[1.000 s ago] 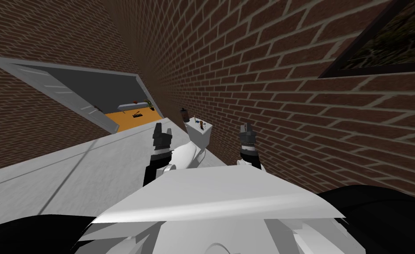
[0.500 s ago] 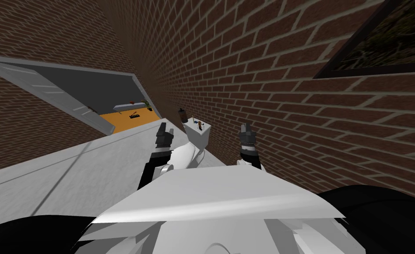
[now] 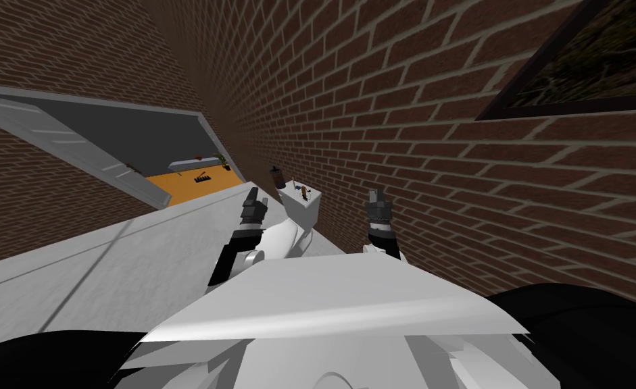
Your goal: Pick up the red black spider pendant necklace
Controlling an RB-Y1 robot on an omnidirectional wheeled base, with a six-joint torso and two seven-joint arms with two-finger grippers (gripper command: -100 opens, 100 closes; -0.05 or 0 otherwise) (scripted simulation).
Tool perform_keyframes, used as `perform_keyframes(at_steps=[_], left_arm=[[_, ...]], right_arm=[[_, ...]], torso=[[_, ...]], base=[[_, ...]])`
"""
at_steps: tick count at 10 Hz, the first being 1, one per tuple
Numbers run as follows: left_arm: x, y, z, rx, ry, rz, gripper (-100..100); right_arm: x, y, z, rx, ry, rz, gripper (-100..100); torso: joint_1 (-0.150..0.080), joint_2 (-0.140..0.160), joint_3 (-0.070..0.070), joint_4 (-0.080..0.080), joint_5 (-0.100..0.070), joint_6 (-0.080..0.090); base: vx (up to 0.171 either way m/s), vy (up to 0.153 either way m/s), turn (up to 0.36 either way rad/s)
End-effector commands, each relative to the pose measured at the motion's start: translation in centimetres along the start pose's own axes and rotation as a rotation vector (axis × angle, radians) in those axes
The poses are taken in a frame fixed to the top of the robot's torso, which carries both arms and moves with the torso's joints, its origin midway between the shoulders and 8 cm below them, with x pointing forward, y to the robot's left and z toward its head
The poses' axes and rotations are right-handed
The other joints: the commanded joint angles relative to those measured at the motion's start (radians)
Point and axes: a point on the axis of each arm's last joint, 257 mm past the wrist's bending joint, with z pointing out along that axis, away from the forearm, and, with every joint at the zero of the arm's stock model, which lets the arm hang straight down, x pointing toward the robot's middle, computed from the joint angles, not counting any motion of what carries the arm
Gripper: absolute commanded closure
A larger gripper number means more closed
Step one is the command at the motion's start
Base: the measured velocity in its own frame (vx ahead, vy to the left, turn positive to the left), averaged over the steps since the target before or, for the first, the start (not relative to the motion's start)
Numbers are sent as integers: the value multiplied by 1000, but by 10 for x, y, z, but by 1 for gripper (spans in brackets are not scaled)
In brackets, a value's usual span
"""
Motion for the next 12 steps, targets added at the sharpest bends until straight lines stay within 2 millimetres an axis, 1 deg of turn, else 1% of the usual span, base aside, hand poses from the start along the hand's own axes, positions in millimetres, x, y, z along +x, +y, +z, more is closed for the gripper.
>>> perform_keyframes(at_steps=[1,12], left_arm=[[1,4,2,-20,5,0,-100],[4,33,13,-187,39,-18,-100]], right_arm=[[0,0,0,0,0,0,0],[0,0,0,0,0,0,0]], torso=[[0,0,0,0,0,0],[0,0,0,0,0,0]], base=[[13,-15,-20],[16,-19,-35]])
